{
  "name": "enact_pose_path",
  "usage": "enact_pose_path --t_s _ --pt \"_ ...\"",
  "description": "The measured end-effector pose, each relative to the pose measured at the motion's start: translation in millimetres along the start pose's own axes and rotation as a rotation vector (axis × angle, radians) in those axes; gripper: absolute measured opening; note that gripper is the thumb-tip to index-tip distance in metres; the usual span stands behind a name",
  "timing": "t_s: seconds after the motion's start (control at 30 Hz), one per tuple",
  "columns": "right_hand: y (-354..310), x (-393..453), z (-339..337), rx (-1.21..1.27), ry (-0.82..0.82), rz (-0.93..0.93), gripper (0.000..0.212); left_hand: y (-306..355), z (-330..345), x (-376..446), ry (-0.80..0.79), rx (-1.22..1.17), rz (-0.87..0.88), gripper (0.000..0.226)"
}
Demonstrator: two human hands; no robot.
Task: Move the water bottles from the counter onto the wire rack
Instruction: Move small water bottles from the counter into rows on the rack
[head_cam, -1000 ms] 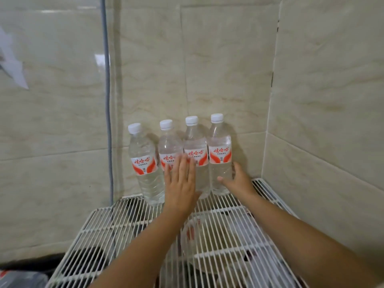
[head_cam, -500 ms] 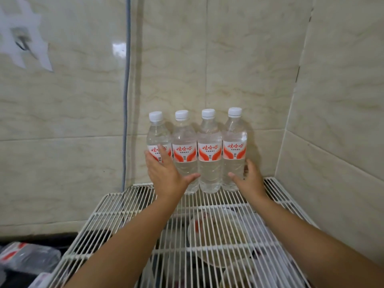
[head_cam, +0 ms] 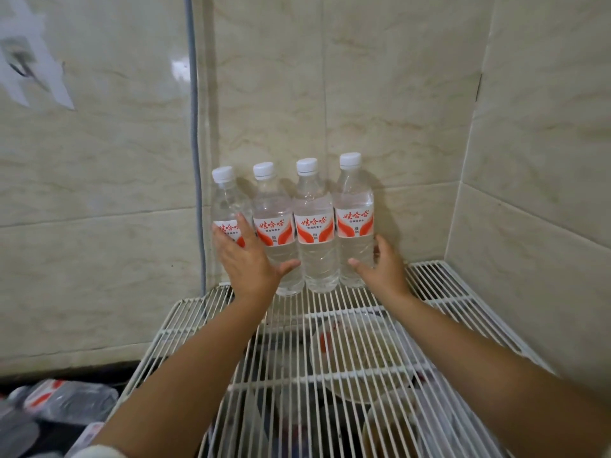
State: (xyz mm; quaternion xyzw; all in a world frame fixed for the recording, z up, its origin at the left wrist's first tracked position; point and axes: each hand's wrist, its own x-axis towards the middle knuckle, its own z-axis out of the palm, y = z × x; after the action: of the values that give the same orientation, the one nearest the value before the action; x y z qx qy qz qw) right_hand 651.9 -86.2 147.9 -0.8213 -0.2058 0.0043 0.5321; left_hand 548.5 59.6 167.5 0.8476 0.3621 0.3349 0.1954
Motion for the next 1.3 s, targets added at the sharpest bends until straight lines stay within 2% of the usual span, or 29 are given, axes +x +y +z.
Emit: enact_pose_path --t_s 0.2,0.4,0.5,0.73,0.83,0.9,0.97,1.07,1.23,1.3 --pt "-9 -3 -8 -0.043 -0.013 0.005 0.044 3 0 -8 0.013 0.088 0.009 0.122" --pt "-19 -14 6 -0.127 0.147 -0.016 0.064 4 2 -12 -0.009 0.109 0.000 0.119" --pt "-22 -20 15 -0.155 0.203 -0.044 0.067 3 4 -13 -0.019 0.133 -0.003 0.118" --pt "-26 -24 19 -0.218 0.183 -0.031 0.065 -1 -1 -14 -0.062 0.136 0.040 0.113" --pt "-36 -31 12 -0.341 0.147 0.010 0.060 -6 -12 -18 -0.112 0.199 0.061 0.110" --pt "-45 -40 6 -0.468 0.148 0.035 0.055 -11 -23 -23 -0.144 0.238 0.101 0.099" --pt "-54 -54 1 -0.603 0.136 0.036 0.059 -19 -34 -30 -0.147 0.227 0.149 0.085" --pt "-70 -79 2 -0.704 0.090 -0.036 0.062 -37 -58 -42 -0.134 0.256 0.194 0.071" --pt "-103 -128 27 -0.727 -0.022 -0.280 0.037 -82 -116 -61 -0.152 0.403 0.226 0.053" --pt "-119 -150 44 -0.725 -0.112 -0.388 0.035 -105 -140 -72 -0.170 0.446 0.195 0.051"
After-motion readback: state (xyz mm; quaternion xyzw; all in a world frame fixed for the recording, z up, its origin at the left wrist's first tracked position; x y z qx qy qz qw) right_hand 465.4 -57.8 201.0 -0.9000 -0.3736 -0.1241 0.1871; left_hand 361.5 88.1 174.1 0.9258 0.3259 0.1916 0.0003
